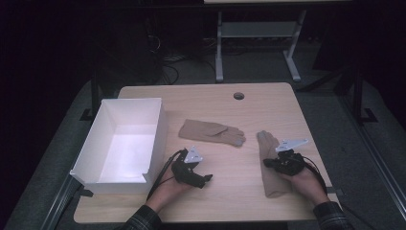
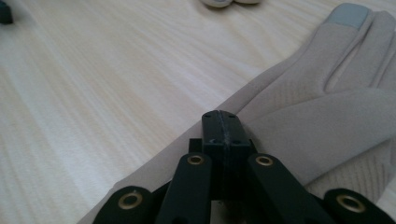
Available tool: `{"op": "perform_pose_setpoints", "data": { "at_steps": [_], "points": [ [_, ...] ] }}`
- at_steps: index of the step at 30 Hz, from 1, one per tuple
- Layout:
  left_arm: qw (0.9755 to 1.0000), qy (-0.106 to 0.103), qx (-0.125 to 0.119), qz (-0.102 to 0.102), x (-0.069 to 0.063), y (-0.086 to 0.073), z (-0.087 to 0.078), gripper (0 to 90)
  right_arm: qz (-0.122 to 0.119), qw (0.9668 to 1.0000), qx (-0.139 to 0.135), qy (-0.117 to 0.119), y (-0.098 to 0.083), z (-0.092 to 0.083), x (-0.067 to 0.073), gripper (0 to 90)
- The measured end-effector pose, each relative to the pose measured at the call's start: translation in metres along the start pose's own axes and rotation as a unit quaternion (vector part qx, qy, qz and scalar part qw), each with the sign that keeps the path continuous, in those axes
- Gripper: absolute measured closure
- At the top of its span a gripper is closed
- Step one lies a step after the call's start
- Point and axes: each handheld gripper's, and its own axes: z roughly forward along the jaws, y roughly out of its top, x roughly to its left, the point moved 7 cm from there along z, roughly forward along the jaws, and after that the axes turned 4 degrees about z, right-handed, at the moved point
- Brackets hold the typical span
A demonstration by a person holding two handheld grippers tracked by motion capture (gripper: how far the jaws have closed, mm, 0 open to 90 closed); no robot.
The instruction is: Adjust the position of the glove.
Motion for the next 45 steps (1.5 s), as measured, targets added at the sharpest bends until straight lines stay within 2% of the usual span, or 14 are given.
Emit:
{"op": "perform_pose_setpoints", "data": {
  "at_steps": [8,15,21,23,25,26,29,31,36,40,41,42,44,45],
  "points": [
    [1.0,0.001,0.0,0.006,0.001,0.0,0.0,12.3,-0.003,1.0,0.003,0.007,-0.007,-0.004,0.016,90.0],
    [1.0,0.001,0.0,-0.001,0.0,0.0,0.0,12.3,-0.009,0.9999,0.011,0.009,-0.018,-0.013,0.026,90.0],
    [1.0,0.0,0.001,0.0,0.0,0.0,0.0,12.3,-0.017,0.9998,0.01,0.009,-0.017,-0.015,0.025,90.0],
    [1.0,0.0,0.001,0.0,0.0,0.0,0.0,12.3,-0.01,0.9999,-0.005,0.004,-0.014,-0.02,0.022,90.0],
    [1.0,0.001,0.0,0.0,0.0,0.0,0.0,12.3,-0.009,0.9996,-0.026,-0.004,-0.008,-0.027,0.015,89.9],
    [1.0,0.001,0.0,0.003,0.001,0.0,0.0,12.3,-0.003,0.9991,-0.039,-0.019,-0.004,-0.031,0.006,89.7],
    [1.0,0.002,0.0,0.007,0.001,0.0,0.0,12.3,0.011,0.998,-0.045,-0.042,-0.002,-0.033,-0.014,89.0],
    [1.0,0.001,0.0,0.003,0.001,0.0,0.0,12.3,0.02,0.9975,-0.048,-0.049,-0.002,-0.033,-0.021,88.9],
    [1.0,0.001,0.001,0.003,0.001,0.0,0.0,12.3,0.053,0.9932,-0.061,-0.084,-0.001,-0.03,-0.062,88.0],
    [1.0,0.001,0.001,0.003,0.001,0.0,0.0,12.3,0.068,0.991,-0.062,-0.097,-0.002,-0.026,-0.078,85.3],
    [1.0,0.001,0.001,0.003,0.001,0.0,0.0,12.3,0.076,0.9894,-0.066,-0.105,-0.002,-0.024,-0.086,75.6],
    [1.0,0.001,0.001,0.003,0.001,0.0,0.0,12.3,0.076,0.9894,-0.066,-0.105,-0.002,-0.024,-0.086,75.6],
    [1.0,0.001,0.001,0.003,0.001,0.0,0.0,12.3,0.084,0.9873,-0.064,-0.118,-0.005,-0.021,-0.093,60.6],
    [1.0,0.001,0.001,0.003,0.001,0.0,0.0,12.3,0.09,0.9855,-0.065,-0.128,-0.009,-0.019,-0.098,48.9]
  ]
}}
